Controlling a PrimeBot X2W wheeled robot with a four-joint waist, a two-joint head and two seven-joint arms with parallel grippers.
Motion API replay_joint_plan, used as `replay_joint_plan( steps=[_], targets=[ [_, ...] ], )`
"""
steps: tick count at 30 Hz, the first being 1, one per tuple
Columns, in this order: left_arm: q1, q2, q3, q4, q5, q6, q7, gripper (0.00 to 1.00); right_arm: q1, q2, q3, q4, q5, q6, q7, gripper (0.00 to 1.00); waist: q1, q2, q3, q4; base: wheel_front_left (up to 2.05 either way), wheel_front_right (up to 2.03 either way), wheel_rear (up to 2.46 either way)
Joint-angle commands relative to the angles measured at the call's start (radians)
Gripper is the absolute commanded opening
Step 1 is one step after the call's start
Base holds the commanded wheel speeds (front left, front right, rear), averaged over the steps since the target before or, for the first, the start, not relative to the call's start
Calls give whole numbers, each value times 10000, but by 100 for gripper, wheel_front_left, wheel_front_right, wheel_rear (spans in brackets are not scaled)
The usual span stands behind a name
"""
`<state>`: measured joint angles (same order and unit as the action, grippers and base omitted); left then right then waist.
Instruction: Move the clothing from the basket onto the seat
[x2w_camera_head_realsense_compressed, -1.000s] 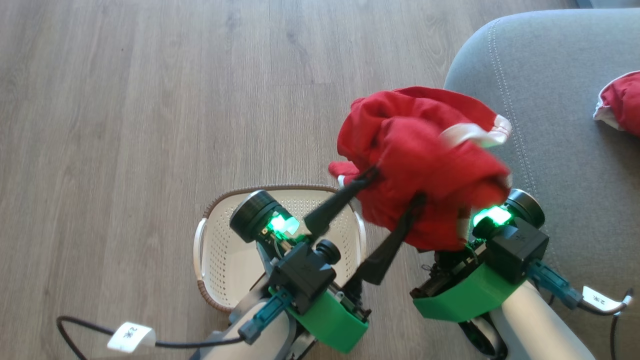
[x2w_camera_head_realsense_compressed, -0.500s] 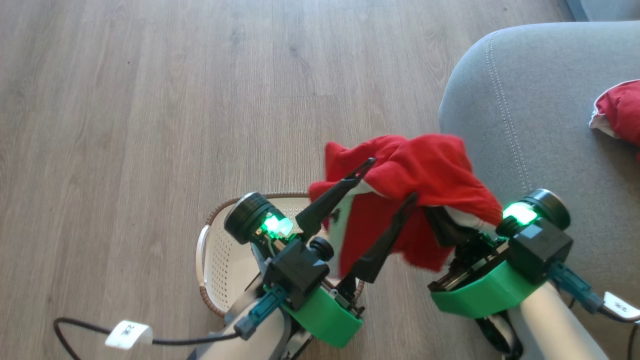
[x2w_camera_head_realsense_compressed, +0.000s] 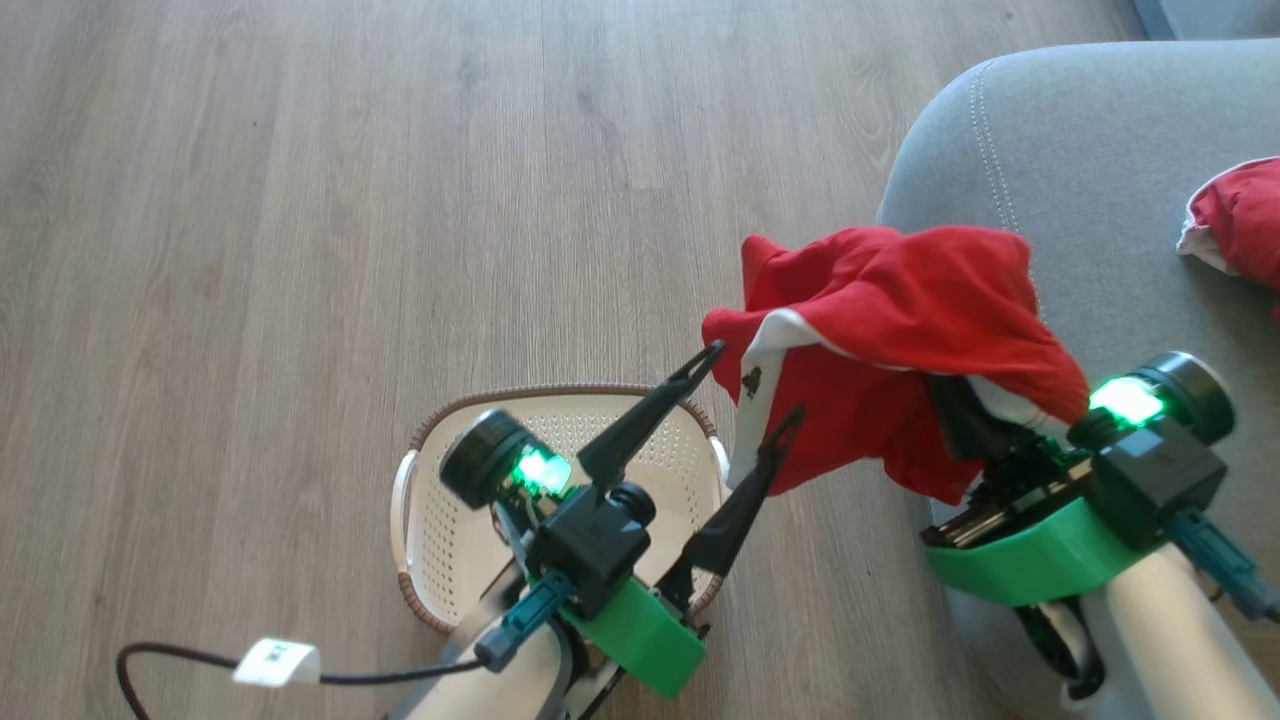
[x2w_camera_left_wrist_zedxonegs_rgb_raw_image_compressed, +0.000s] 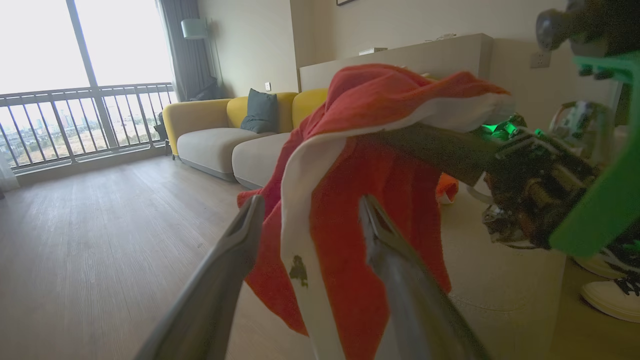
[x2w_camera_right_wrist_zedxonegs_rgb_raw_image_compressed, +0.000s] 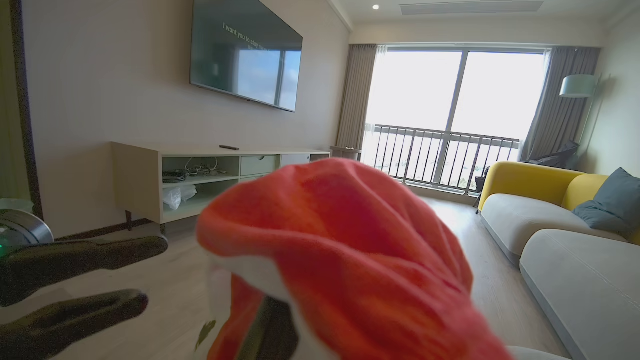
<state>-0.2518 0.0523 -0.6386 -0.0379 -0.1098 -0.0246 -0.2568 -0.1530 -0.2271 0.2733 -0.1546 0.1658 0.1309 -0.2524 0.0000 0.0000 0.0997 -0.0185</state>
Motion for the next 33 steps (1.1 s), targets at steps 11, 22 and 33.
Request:
replay_joint_plan(
  steps=[11, 22, 33],
  targets=[
    [461, -20, 463, 1076, 626, -476, -49, 100, -76, -418, -862, -420, -293, -2, -94, 0, 0, 0, -94, -127, 0, 0, 0],
    [812, -17, 604, 1936, 796, -670, -49, 100, 385, -185, -1900, 26, -851, -2, -94, 0, 0, 0, -178, -357, 0, 0, 0],
    [864, -19, 745, 2101, 818, -750, -49, 100, 401, -77, -2050, 84, -953, -2, -94, 0, 0, 0, -177, -487, 0, 0, 0]
  ],
)
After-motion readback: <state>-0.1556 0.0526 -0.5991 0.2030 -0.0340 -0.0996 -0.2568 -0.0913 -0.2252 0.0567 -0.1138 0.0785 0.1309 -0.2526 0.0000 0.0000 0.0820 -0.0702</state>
